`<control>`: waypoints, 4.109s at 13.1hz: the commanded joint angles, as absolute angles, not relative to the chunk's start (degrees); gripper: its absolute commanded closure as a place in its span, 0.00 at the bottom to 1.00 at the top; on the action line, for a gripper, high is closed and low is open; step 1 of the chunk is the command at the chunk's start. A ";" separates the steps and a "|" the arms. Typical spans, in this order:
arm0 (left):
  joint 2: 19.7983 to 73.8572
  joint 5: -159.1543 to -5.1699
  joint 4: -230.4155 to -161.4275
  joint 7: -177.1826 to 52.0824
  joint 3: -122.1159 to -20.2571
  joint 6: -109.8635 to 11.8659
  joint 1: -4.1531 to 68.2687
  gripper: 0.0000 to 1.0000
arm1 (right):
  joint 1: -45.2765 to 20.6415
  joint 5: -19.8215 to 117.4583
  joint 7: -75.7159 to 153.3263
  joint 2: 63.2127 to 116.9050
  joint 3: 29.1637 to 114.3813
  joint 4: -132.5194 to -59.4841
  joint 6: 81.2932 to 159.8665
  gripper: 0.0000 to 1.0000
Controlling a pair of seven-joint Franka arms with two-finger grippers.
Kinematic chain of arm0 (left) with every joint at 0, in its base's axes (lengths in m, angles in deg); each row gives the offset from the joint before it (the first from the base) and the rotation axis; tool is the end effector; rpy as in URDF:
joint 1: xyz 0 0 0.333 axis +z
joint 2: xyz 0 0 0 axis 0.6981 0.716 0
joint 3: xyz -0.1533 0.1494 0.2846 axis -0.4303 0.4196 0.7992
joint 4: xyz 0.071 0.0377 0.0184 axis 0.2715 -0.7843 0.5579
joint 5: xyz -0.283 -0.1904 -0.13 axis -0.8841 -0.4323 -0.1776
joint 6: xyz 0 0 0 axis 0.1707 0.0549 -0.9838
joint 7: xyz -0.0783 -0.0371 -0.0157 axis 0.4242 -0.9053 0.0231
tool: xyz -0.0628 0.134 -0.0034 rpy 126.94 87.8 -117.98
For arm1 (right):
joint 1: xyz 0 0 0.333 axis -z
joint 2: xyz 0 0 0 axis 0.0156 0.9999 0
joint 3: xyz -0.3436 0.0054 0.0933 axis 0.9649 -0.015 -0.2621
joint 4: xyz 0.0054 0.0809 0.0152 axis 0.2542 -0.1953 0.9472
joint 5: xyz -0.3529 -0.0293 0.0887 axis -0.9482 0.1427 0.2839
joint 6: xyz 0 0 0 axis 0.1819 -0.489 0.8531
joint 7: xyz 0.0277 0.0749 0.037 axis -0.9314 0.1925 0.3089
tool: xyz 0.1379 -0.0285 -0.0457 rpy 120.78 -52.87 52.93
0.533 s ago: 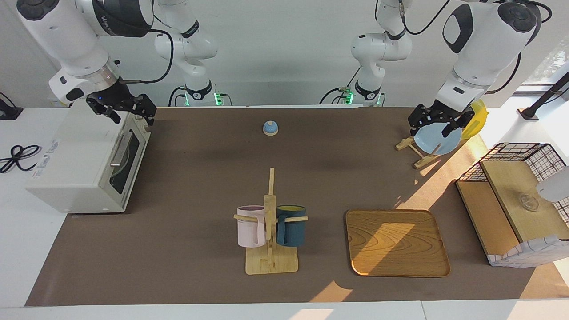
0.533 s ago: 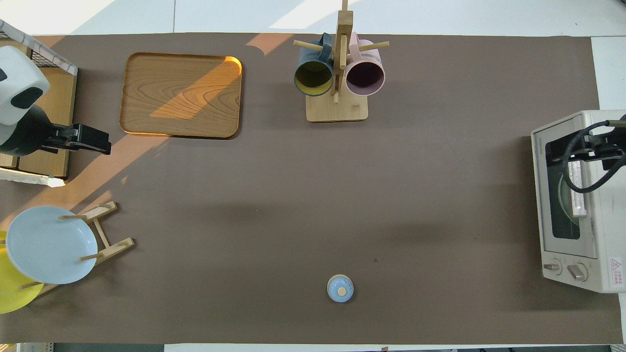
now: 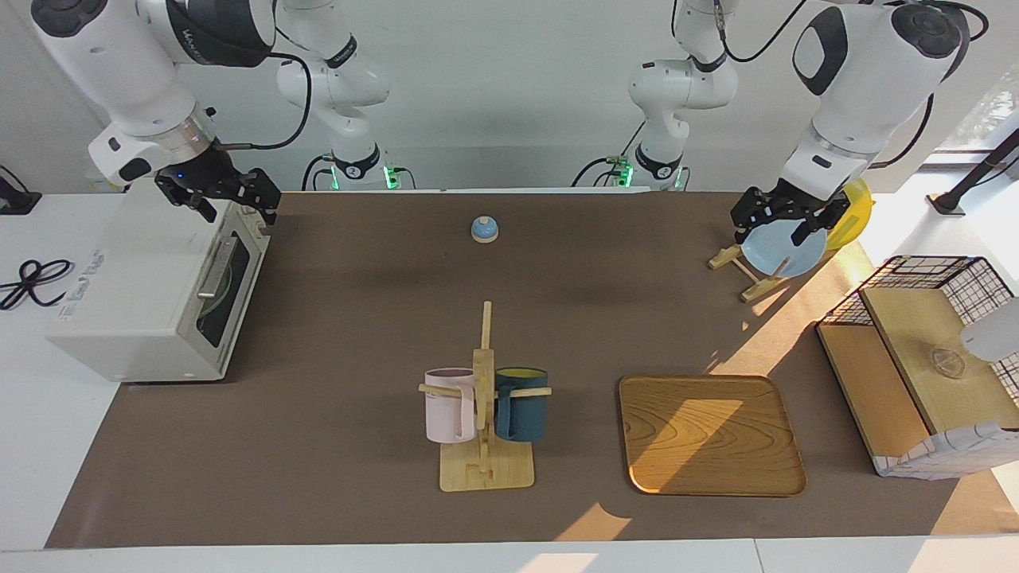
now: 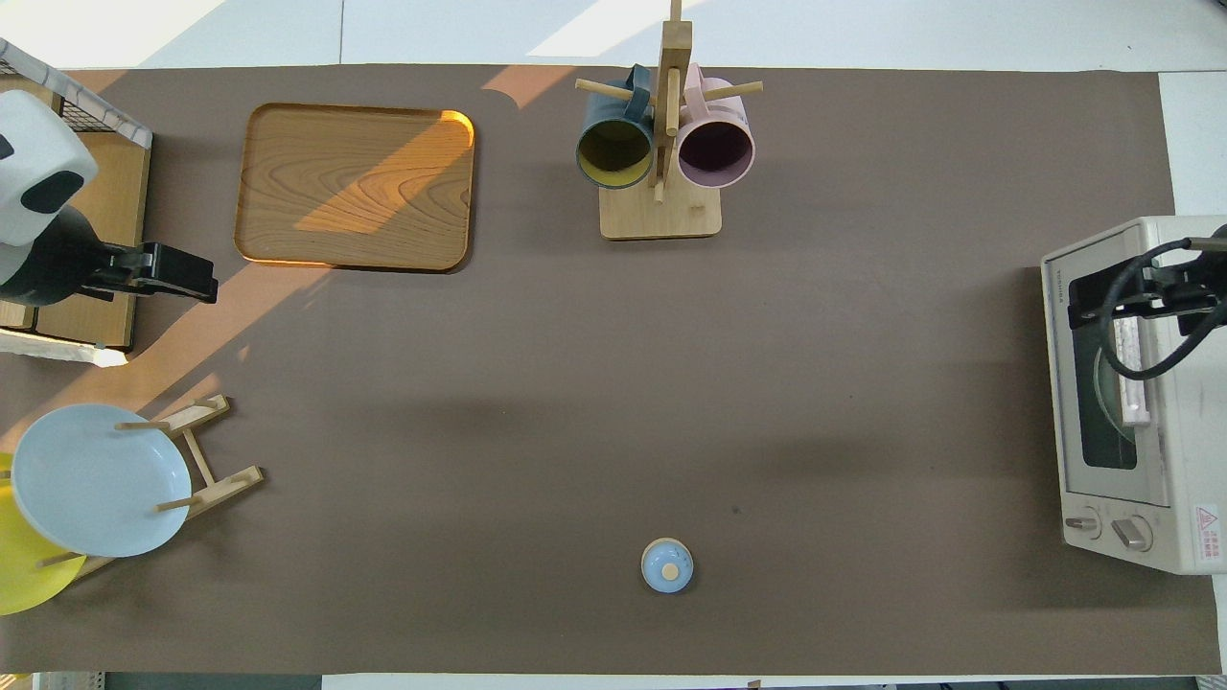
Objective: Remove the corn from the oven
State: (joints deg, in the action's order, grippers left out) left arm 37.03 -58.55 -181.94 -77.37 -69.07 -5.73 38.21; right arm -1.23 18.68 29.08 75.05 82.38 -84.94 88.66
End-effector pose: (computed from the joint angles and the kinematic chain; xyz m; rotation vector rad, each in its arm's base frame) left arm 0.5276 -0.0685 0.5899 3.1095 -0.1685 -0.0102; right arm 0.5108 -0.0261 0.5965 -3.1232 0.1284 0.2004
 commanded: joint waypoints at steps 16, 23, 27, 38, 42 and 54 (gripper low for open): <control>35.45 -59.14 -183.67 -77.91 -69.39 -6.42 38.91 0.00 | 6.84 11.55 43.37 69.09 82.49 -109.75 115.48 1.00; 35.45 -59.14 -183.67 -77.91 -69.39 -6.42 38.91 0.00 | 4.57 11.90 42.68 71.37 82.31 -113.63 121.27 1.00; 35.45 -59.13 -183.67 -77.91 -69.39 -6.42 38.91 0.00 | 0.87 12.43 37.23 74.97 82.31 -114.07 125.31 1.00; 35.45 -59.22 -183.67 -77.91 -69.39 -6.42 38.91 0.00 | -0.80 12.87 34.77 79.46 82.14 -124.34 142.80 1.00; 35.45 -59.22 -183.67 -77.91 -69.39 -6.42 38.91 0.00 | -2.12 14.89 34.41 81.04 81.96 -124.44 143.17 1.00; 35.45 -59.14 -183.67 -77.91 -69.39 -6.42 38.91 0.00 | -8.11 16.48 26.59 78.94 82.57 -108.21 118.00 1.00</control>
